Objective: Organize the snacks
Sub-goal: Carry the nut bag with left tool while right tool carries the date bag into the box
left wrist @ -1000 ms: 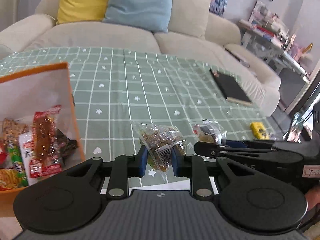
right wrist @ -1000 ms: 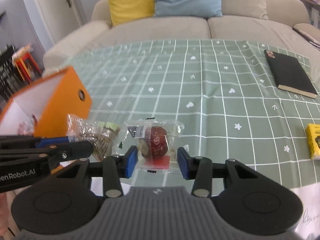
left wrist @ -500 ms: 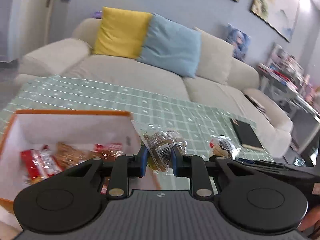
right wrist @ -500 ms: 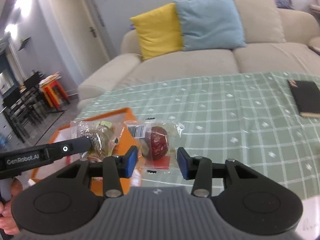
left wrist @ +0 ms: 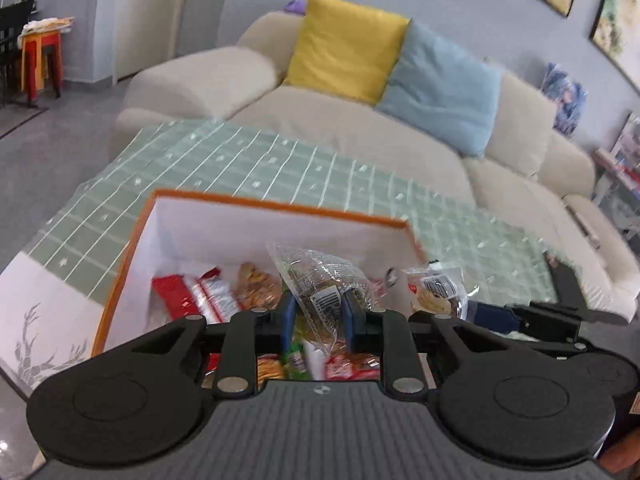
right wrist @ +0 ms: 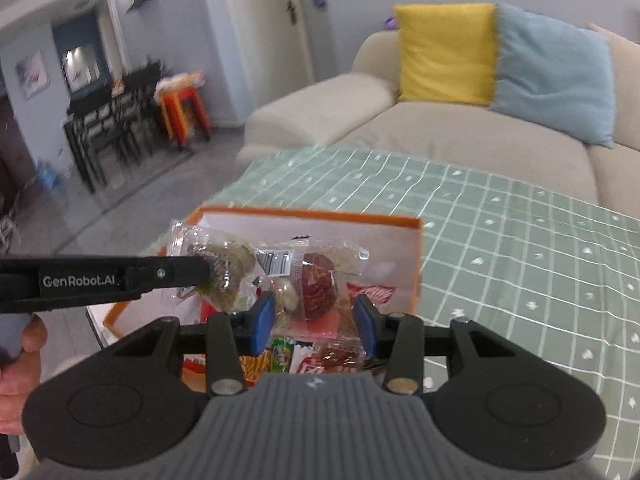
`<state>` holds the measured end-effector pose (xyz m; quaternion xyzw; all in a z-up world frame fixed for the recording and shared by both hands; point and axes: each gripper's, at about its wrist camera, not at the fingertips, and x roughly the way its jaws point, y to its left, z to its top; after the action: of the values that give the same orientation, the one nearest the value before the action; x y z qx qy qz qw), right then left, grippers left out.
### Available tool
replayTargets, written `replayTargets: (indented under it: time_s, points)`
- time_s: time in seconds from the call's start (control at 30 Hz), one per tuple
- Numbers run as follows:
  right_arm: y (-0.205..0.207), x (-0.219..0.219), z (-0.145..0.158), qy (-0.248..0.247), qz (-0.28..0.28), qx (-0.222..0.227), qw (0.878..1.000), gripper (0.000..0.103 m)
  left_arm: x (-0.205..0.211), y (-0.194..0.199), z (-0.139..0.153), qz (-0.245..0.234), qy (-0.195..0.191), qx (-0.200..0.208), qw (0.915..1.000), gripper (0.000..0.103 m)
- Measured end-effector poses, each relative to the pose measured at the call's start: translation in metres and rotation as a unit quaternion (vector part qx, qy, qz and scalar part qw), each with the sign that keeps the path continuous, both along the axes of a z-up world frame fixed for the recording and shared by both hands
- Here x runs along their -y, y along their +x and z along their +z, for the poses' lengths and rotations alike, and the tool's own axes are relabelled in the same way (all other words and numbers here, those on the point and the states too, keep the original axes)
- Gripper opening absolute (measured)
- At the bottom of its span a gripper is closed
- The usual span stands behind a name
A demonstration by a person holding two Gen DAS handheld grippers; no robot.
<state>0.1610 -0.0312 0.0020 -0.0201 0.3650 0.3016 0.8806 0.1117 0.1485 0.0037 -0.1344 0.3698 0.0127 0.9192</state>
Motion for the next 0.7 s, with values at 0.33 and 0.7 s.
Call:
replayTargets:
  time_s: [0.33,0.7]
  points:
    - [0.03,-0.041,-0.044,-0.093,0.028,-0.041,0.994,0.041,-0.006,0.027,-0.04,0.006,0.023,-0.07,0.9972,0.026]
    - [0.046,-0.058,-0.07,-0.159,0.032,-0.042,0.986,0.041,-0.003,0.042,-0.065,-0.008,0.038,-0.121,0.9919,0.026]
